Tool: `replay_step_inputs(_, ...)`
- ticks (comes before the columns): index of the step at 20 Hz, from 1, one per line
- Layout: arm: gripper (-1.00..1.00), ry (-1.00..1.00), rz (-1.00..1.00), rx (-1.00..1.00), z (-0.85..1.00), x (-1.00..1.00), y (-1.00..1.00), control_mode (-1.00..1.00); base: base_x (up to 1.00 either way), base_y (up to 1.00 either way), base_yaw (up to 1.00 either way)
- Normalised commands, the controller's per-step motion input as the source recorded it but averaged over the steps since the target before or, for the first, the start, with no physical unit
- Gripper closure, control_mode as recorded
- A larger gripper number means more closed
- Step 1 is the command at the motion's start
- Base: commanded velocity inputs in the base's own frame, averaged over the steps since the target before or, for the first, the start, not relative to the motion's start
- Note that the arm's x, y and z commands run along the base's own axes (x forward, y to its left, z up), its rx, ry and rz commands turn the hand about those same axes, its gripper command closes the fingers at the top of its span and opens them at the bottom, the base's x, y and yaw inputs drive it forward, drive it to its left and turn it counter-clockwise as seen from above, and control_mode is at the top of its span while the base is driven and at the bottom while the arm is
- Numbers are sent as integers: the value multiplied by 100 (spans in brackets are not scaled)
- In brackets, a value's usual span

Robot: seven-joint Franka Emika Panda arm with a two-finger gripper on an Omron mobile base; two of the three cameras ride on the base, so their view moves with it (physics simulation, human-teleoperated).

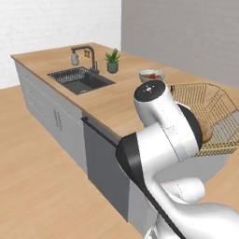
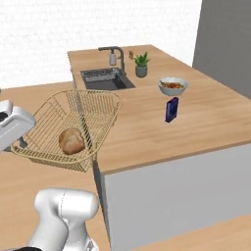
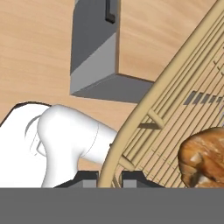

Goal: Open the cabinet, pick up the bread from the cabinet and place it in the basket. Then move the basket to the dining counter.

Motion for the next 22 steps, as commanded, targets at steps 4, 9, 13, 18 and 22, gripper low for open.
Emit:
replay_step_inputs(4,100,0,0,0,0,0,0,100,16,-98,7)
replay_step_inputs(9,100,0,0,0,0,0,0,100,22,-92,23)
replay_step_inputs(13,100,0,0,0,0,0,0,100,17,-84,32)
replay_step_inputs(18,100,0,0,0,0,0,0,100,4,-91,34)
replay_step_inputs(22,100,0,0,0,0,0,0,100,0,-100,32)
